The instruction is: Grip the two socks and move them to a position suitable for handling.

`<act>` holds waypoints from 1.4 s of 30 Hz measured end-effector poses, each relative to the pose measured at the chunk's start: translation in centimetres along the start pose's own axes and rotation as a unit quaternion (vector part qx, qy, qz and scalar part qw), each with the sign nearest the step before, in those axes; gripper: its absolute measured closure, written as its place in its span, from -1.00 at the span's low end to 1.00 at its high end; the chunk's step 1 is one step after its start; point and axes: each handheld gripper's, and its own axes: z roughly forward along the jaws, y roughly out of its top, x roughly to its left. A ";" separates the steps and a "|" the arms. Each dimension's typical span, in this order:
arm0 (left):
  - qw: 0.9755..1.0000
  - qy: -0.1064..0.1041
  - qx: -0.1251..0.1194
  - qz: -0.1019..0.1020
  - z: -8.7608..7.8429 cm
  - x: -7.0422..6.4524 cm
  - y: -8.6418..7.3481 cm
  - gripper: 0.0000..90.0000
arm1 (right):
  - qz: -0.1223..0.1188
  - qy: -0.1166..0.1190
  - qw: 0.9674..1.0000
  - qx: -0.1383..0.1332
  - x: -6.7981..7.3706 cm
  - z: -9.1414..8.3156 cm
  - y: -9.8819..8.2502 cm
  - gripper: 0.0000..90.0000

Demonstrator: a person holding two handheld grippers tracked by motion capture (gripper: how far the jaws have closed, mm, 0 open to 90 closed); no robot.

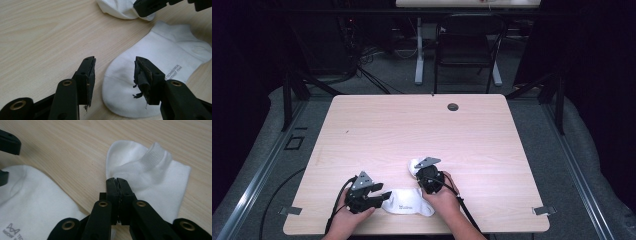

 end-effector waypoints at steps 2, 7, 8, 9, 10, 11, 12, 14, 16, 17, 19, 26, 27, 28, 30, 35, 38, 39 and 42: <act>1.000 0.002 0.002 0.001 0.2 0.2 0.2 0.15 | 0.009 0.005 1.000 -0.010 0.0 -0.4 0.1 0.99; 1.000 0.009 -0.004 -0.002 0.6 0.5 0.8 0.16 | 0.019 0.011 0.999 -0.029 -0.6 -1.6 0.5 0.99; 1.000 0.008 -0.005 -0.004 0.7 0.7 1.0 0.16 | 0.027 0.014 0.999 -0.040 -0.7 -1.8 0.6 0.99; 1.000 0.007 -0.009 -0.010 0.8 0.7 1.1 0.17 | 0.032 0.015 0.998 -0.048 -0.8 -2.0 0.6 0.99; 1.000 0.007 -0.009 -0.011 0.9 0.7 1.3 0.17 | 0.035 0.017 0.998 -0.050 -1.0 -2.3 0.7 0.99; 1.000 0.007 -0.008 -0.009 1.0 0.7 1.4 0.17 | 0.042 0.018 0.997 -0.056 -1.1 -2.4 0.6 0.99; 1.000 0.008 -0.007 -0.006 1.1 0.7 1.6 0.18 | 0.041 0.016 0.997 -0.059 -1.4 -2.6 0.6 0.99; 1.000 0.009 -0.006 -0.003 1.4 0.5 2.0 0.20 | 0.047 0.012 0.997 -0.064 -1.7 -3.0 0.6 0.99; 1.000 0.010 -0.005 0.002 1.8 0.4 2.4 0.24 | 0.053 0.015 0.996 -0.068 -2.2 -3.3 0.5 0.99; 1.000 0.010 -0.003 0.003 1.9 0.2 2.6 0.28 | 0.062 0.018 0.995 -0.071 -2.3 -3.3 0.5 0.99; 1.000 0.010 -0.007 0.005 2.4 0.0 2.9 0.34 | 0.068 0.019 0.995 -0.074 -2.6 -3.5 0.4 0.99; 0.999 0.022 -0.001 0.029 4.0 -0.9 5.3 0.83 | 0.068 0.024 0.995 -0.075 -2.6 -3.9 0.2 0.99; 0.999 0.023 0.000 0.032 4.2 -1.0 5.6 0.88 | 0.068 0.024 0.995 -0.075 -2.6 -3.9 0.2 0.99; 0.999 0.024 0.000 0.035 4.5 -1.1 6.0 0.90 | 0.068 0.026 0.995 -0.074 -2.6 -3.9 0.2 0.99; 0.999 0.028 -0.003 0.036 4.9 -1.1 6.6 0.93 | 0.071 0.026 0.994 -0.075 -2.5 -3.8 0.2 0.99; 0.999 0.027 -0.008 0.039 5.7 -1.1 7.6 0.95 | 0.064 0.029 0.995 -0.075 -2.4 -3.9 0.3 0.99; 0.999 0.030 0.004 0.036 6.4 -0.8 7.5 0.95 | 0.065 0.031 0.994 -0.079 -2.3 -4.0 0.4 0.99; 0.999 0.030 0.008 0.032 6.7 -0.7 7.4 0.95 | 0.063 0.030 0.994 -0.081 -2.3 -4.0 0.4 0.99; 0.999 0.030 0.022 0.033 7.2 -0.5 7.1 0.94 | 0.063 0.030 0.994 -0.081 -2.4 -4.2 0.3 0.99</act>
